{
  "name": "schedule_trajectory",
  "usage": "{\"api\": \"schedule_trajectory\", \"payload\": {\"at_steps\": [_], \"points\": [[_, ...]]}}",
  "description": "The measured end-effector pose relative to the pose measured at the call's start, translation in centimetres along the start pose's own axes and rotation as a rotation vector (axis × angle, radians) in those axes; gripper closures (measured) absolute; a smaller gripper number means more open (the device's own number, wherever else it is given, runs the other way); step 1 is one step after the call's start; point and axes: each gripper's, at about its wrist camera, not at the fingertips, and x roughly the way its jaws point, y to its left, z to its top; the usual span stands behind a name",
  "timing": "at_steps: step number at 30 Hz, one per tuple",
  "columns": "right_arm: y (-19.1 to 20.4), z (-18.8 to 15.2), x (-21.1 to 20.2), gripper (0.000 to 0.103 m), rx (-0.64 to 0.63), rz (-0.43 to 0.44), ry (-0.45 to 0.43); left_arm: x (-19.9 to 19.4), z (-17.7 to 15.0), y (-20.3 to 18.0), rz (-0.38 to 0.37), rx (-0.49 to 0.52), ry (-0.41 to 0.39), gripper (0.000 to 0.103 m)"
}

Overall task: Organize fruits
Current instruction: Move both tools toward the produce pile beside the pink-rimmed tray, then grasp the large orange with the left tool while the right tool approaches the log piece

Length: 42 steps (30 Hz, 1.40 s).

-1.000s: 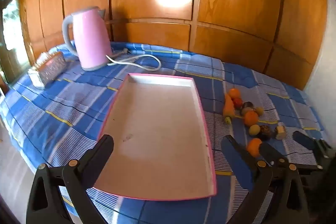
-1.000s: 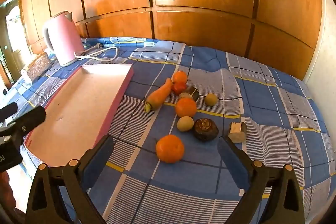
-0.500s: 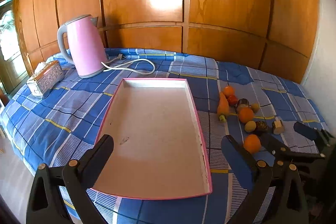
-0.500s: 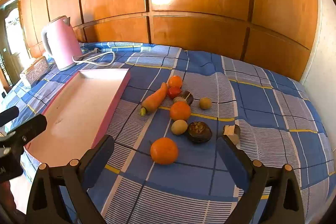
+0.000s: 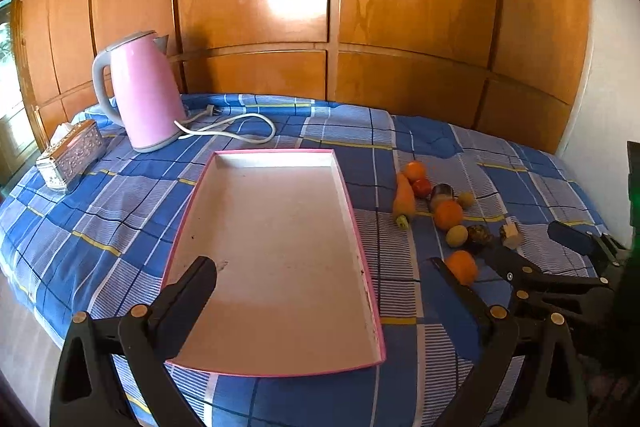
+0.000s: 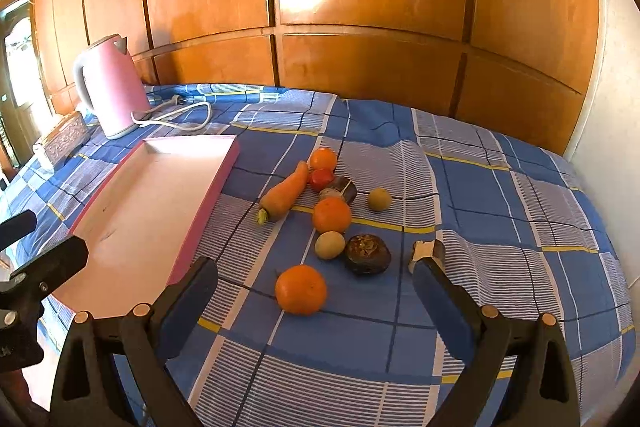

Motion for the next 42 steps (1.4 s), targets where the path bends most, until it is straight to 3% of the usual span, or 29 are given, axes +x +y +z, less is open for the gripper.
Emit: {"api": "schedule_trajectory", "payload": {"at_steps": [27, 35, 42], "points": [[-4.4, -0.2, -0.4, 0.003, 0.083, -0.070, -0.022, 0.8, 0.1, -3.4, -0.093, 0.141, 0.047, 0.005], [-5.9, -0.4, -0.2, 0.004, 0.108, -0.090, -0.018, 1.9, 0.5, -4.8, -0.145, 0.177, 0.078, 0.016], [-8.1, -0.6, 0.3, 0.010, 0.155, -0.118, -0.003, 3.6, 0.6, -6.1, -0.220, 0.185, 0.140, 0.026]]}}
